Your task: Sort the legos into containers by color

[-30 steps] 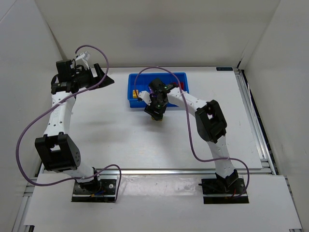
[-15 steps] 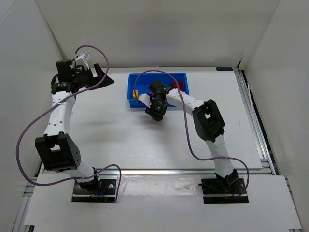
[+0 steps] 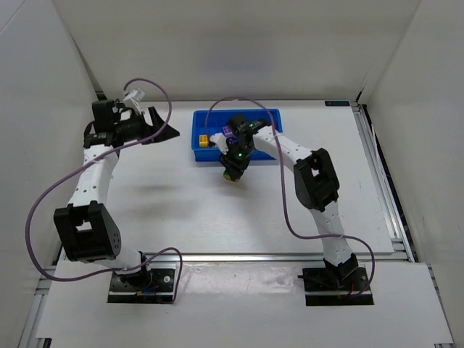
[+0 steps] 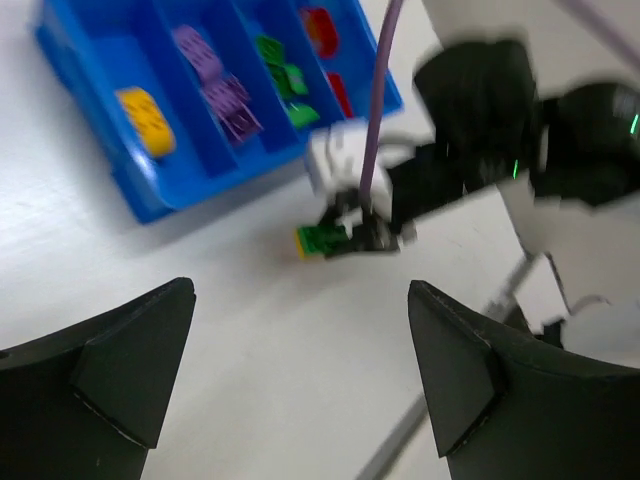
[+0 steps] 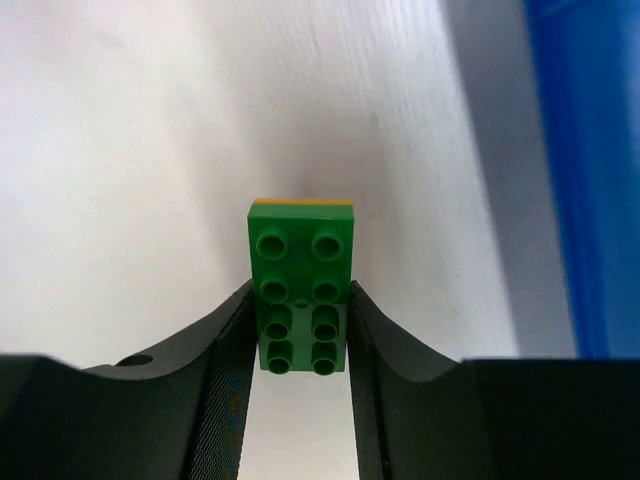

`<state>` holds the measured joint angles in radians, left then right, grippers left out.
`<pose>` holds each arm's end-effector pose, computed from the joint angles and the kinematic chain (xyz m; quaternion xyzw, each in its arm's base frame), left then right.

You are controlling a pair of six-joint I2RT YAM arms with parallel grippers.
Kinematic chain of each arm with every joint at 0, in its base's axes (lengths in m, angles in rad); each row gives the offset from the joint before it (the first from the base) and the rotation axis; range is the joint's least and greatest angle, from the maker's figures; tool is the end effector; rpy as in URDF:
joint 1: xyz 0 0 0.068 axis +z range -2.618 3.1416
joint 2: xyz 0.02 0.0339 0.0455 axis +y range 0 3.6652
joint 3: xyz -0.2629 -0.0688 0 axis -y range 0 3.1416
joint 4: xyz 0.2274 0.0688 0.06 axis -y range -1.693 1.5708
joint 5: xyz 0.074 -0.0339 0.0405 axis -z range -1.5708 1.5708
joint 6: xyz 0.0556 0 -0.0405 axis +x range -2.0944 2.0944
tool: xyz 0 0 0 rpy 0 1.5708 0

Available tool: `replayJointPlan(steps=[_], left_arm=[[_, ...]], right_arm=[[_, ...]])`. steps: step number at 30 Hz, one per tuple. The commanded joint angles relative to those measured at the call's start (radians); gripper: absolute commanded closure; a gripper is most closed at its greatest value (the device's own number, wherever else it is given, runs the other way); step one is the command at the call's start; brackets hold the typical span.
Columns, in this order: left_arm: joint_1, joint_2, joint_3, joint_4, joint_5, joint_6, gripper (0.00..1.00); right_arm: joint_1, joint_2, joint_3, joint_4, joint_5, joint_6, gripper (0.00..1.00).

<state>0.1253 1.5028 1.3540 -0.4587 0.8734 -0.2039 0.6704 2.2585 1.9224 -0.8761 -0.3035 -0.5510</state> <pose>0.3288 -0.0015 0.3388 0.0617 0.8243 -0.3910 0.4047 0.3548 0.3025 0.1793 -0.5799 0.7814 0.1590 0.1671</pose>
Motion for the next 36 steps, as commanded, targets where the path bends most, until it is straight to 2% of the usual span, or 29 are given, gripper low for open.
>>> replayJointPlan(steps=[1,2,4,7,8,11,12,14,17,23,28,30,33,36], left_arm=[[-0.032,-0.11,-0.12,0.101,0.232,-0.014,0.04],[-0.038,-0.124,-0.192,0.113,0.312,-0.022,0.04],[-0.056,-0.174,-0.26,0.165,0.358,-0.041,0.05],[-0.091,-0.257,-0.361,0.173,0.3,0.023,0.06],[-0.107,-0.321,-0.386,0.148,0.273,0.061,0.06],[-0.174,-0.45,-0.437,0.138,0.144,0.257,0.05],[-0.205,-0.476,-0.475,0.141,0.086,0.355,0.05],[-0.255,-0.57,-0.53,0.181,0.049,0.482,0.06],[-0.334,-0.676,-0.683,0.279,-0.061,0.833,0.06],[-0.414,-0.701,-0.802,0.451,-0.117,1.153,0.08],[-0.447,-0.675,-0.932,0.746,-0.129,1.3,0.05],[-0.463,-0.655,-0.943,0.808,-0.145,1.348,0.06],[-0.503,-0.639,-0.941,0.876,-0.172,1.368,0.09],[-0.547,-0.63,-0.925,0.907,-0.178,1.385,0.18]], right_arm=[[-0.098,-0.123,0.131,-0.092,-0.318,0.141,0.95],[-0.12,-0.158,0.139,-0.09,-0.374,0.199,0.96],[-0.187,-0.188,0.141,-0.08,-0.532,0.256,0.97],[-0.285,-0.203,0.147,-0.04,-0.711,0.406,0.97],[-0.31,-0.203,0.139,-0.009,-0.853,0.527,0.97],[-0.356,-0.189,0.049,0.197,-1.098,0.839,0.97],[-0.359,-0.183,0.006,0.31,-1.132,0.905,0.97],[-0.353,-0.172,-0.014,0.362,-1.21,1.013,0.98],[-0.335,-0.155,-0.019,0.371,-1.261,1.043,0.98],[-0.279,-0.154,-0.036,0.405,-1.342,1.099,0.99],[-0.249,-0.143,-0.034,0.365,-1.395,1.106,0.99],[-0.238,-0.14,-0.036,0.362,-1.411,1.114,0.99],[-0.221,-0.139,-0.051,0.356,-1.413,1.119,0.99],[-0.215,-0.125,-0.056,0.359,-1.413,1.125,0.99]])
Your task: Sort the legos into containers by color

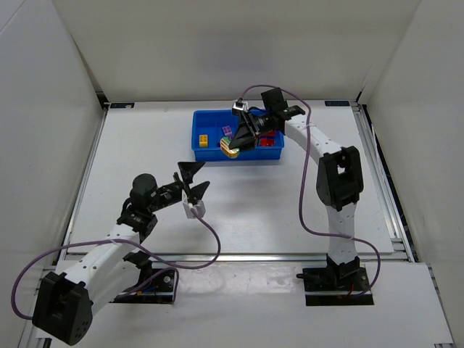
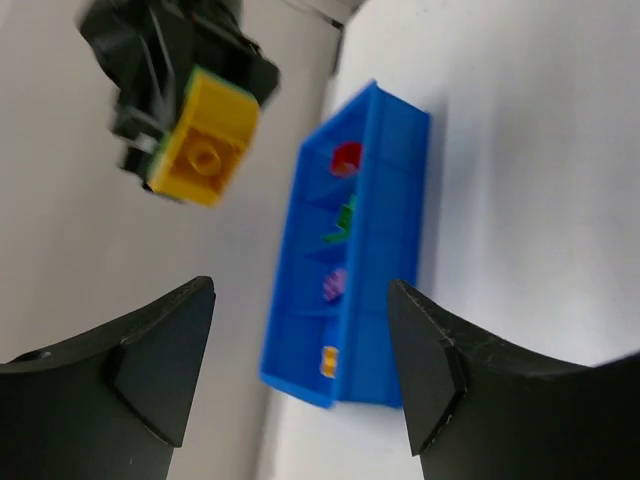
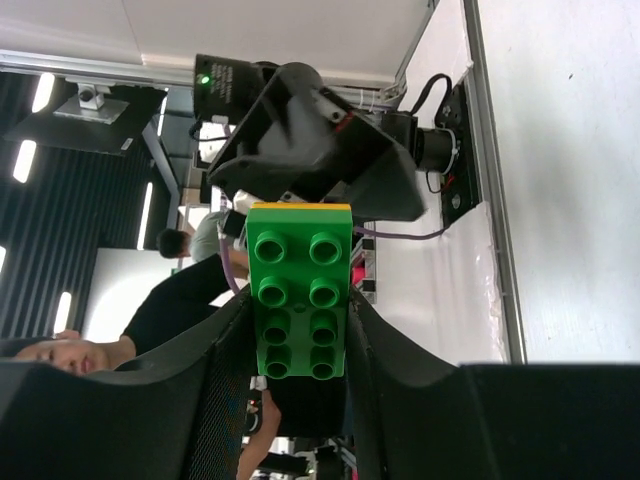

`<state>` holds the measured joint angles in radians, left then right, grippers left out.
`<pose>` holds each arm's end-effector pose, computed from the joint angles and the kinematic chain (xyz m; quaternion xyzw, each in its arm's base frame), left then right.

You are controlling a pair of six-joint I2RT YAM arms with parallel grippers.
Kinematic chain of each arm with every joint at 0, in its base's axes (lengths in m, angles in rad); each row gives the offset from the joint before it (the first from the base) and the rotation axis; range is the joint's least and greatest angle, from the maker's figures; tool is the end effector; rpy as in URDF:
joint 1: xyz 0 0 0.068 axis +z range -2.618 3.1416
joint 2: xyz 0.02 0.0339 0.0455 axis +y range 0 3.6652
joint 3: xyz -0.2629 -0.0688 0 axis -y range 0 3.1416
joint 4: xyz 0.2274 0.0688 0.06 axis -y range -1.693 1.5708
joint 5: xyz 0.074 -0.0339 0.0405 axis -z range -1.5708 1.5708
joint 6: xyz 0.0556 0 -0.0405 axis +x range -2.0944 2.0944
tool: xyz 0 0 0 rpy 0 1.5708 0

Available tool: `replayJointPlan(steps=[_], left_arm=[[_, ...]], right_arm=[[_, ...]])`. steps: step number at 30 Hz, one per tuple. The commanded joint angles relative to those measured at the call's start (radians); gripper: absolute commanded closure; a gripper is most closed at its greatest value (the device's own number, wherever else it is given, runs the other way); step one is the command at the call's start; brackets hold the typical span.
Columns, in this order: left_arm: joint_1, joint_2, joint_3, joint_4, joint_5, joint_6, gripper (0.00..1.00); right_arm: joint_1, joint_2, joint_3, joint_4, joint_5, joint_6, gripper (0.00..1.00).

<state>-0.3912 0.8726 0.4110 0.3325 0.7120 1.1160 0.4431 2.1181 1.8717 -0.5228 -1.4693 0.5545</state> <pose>0.1678 -0.1085 0.2524 0.6496 0.3561 -0.0255 0.6713 0.3821 0.2426 0.2853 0.2231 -0.6968 -0.6805 0.0410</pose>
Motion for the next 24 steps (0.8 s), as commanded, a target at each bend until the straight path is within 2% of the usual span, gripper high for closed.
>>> replayJointPlan(steps=[1,11,24], left_arm=[[-0.053,0.006,0.028,0.125,-0.023,0.061,0.21],[-0.196,0.071,0.061,0.244,-0.184,0.102,0.22],[-0.207,0.172,0.069,0.321,-0.241,0.15,0.22]], right_arm=[[0.019,0.02,0.003,0.009,-0.247,0.027,0.99],[0.059,0.071,0.083,0.006,-0.249,0.065,1.0],[0.08,0.022,0.063,-0.012,-0.25,0.058,1.0]])
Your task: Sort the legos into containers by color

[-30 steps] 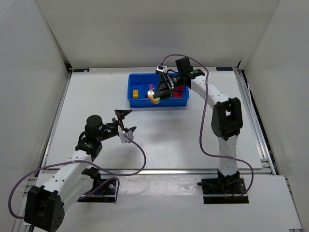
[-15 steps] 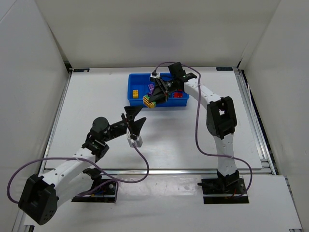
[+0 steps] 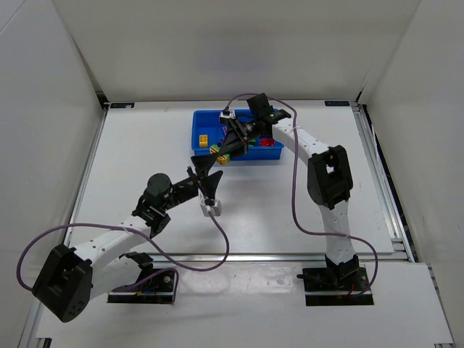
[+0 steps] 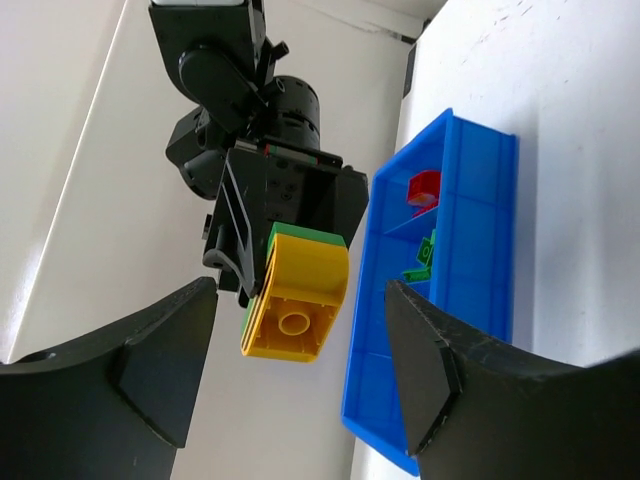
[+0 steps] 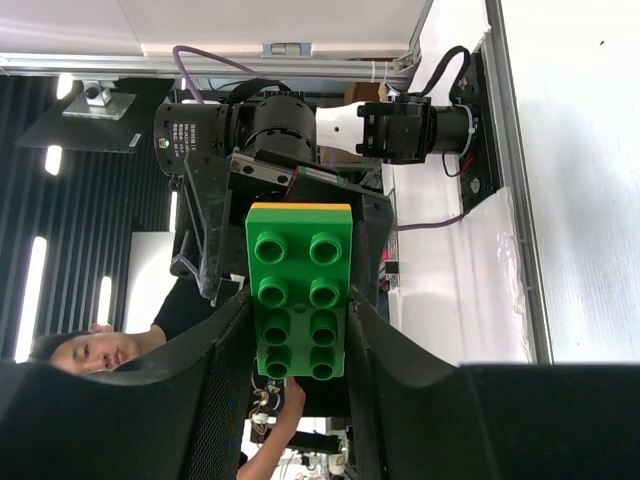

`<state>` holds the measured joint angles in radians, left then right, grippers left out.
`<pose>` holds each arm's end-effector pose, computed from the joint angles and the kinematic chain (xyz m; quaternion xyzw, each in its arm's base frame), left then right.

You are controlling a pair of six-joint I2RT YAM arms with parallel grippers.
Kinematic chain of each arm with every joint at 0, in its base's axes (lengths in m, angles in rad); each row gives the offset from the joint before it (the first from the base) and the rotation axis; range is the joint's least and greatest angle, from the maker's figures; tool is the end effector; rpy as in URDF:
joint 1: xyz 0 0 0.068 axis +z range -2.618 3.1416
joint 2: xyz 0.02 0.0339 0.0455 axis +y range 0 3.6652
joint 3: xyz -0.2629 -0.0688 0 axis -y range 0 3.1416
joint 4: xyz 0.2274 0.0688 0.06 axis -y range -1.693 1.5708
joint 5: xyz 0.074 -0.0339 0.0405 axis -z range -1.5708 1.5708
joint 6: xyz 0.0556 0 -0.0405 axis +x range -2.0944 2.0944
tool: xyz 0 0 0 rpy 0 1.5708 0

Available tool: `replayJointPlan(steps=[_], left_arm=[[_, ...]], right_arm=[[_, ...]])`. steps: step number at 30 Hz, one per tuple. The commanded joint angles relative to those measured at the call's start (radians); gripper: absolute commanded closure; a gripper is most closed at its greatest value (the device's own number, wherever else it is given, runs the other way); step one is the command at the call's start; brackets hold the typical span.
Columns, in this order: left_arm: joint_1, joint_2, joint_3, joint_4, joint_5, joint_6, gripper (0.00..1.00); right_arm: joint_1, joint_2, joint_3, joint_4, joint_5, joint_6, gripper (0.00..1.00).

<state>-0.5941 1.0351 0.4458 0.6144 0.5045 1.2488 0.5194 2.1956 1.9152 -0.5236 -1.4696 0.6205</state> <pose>0.1762 -0.1515 0.2661 0.6465 0.2665 0.0579 0.7125 0.3755 0.2784 0.2641 0.2157 -0.6999 -0.6732 0.1018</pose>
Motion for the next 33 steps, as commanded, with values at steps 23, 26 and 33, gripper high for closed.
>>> replayJointPlan(steps=[23,26,33], left_arm=[[-0.004,0.085,0.037,0.105,-0.098,0.057,0.41],[-0.004,0.086,0.037,0.108,-0.098,0.055,0.49],[-0.004,0.069,0.028,0.11,-0.071,0.041,0.69]], right_arm=[[0.01,-0.117,-0.054,-0.046,-0.251,-0.034,1.0],[0.016,-0.119,-0.053,-0.046,-0.25,-0.031,1.0],[0.013,-0.108,-0.068,-0.023,-0.25,-0.007,1.0]])
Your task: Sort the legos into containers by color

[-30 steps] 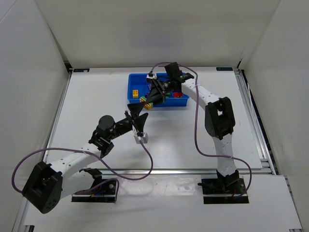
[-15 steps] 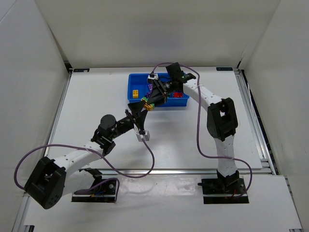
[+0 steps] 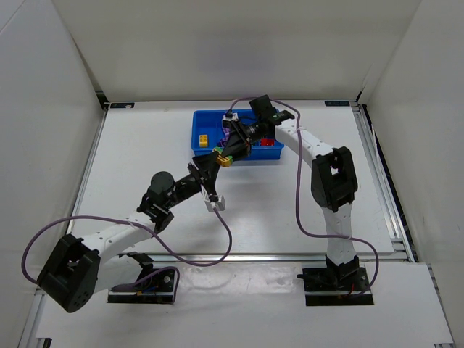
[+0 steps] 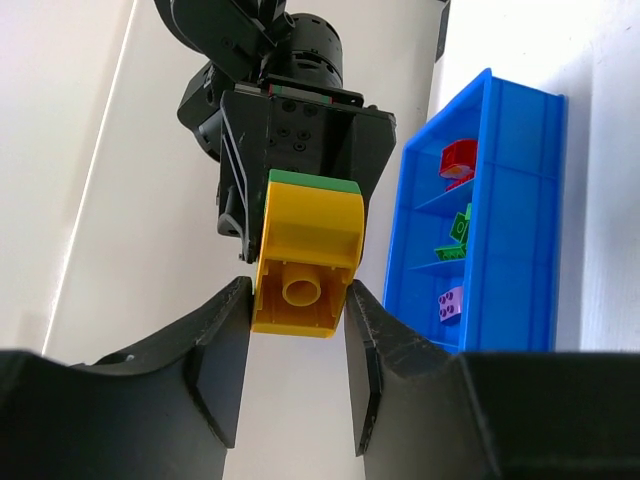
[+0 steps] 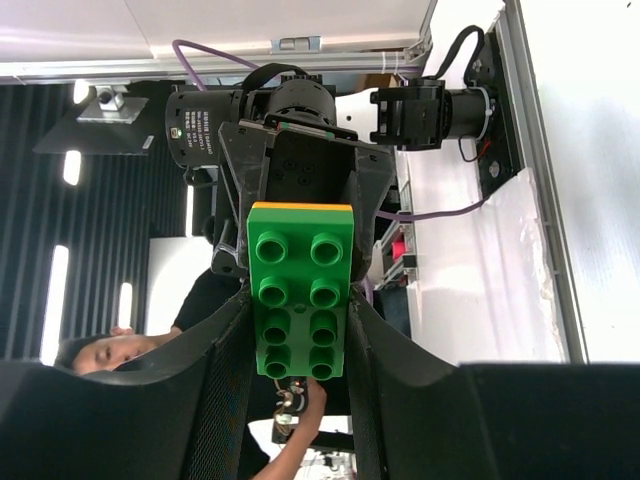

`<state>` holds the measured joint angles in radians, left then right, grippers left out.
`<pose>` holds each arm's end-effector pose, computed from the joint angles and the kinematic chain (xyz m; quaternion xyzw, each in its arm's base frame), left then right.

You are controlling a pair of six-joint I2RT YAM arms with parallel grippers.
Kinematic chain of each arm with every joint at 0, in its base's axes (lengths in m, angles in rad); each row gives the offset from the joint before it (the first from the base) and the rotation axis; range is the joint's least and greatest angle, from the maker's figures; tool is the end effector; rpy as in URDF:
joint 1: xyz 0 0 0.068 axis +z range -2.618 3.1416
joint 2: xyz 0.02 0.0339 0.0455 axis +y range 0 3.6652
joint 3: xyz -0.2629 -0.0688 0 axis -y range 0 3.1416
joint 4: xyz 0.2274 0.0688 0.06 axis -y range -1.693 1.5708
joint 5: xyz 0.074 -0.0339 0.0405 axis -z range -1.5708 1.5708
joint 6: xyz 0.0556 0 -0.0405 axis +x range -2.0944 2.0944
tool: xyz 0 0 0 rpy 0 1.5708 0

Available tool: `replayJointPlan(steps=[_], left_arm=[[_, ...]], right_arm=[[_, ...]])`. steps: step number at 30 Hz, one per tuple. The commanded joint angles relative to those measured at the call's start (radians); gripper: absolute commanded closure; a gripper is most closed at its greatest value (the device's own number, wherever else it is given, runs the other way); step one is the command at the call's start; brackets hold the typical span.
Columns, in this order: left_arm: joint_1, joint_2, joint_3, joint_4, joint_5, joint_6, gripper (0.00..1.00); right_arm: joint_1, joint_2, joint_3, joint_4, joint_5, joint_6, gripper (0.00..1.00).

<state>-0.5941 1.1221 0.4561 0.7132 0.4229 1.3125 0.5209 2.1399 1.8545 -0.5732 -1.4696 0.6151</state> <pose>0.1914 -0.1568 0.2629 0.6382 0.2669 0.1131 0.7132 0.3617 0.2713 0.2682 0.2007 -0.7057 -0.6689 0.1200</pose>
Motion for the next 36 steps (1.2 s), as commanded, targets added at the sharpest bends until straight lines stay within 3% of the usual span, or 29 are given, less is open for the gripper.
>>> replayJointPlan(steps=[1,8,24,29,31,33,34,36], left_arm=[[-0.004,-0.024,0.013,0.011,0.016,-0.019,0.74],[-0.016,-0.09,-0.043,0.009,0.039,-0.013,0.89],[-0.041,-0.219,-0.07,-0.096,-0.007,-0.034,0.9],[-0.033,-0.144,0.09,-0.199,-0.157,-0.322,0.9],[-0.029,-0.111,0.185,-0.267,-0.205,-0.421,0.9],[-0.027,-0.072,0.255,-0.353,-0.249,-0.614,0.9],[-0.021,-0.056,0.344,-0.394,-0.277,-0.684,0.9],[0.02,0.003,0.429,-0.499,-0.285,-0.886,0.9]], right_arm=[[0.008,-0.049,-0.009,0.029,-0.25,0.0,1.0],[-0.038,-0.034,-0.009,0.042,-0.248,0.023,1.0],[-0.133,-0.014,-0.052,0.085,-0.247,0.04,1.0],[-0.197,-0.038,-0.077,0.108,-0.181,0.002,1.0],[-0.225,-0.051,-0.034,-0.018,-0.08,-0.135,1.0],[-0.249,-0.058,0.02,-0.193,0.018,-0.245,1.0],[-0.252,-0.07,0.081,-0.244,0.143,-0.358,1.0],[-0.252,-0.087,0.13,-0.353,0.309,-0.435,1.0]])
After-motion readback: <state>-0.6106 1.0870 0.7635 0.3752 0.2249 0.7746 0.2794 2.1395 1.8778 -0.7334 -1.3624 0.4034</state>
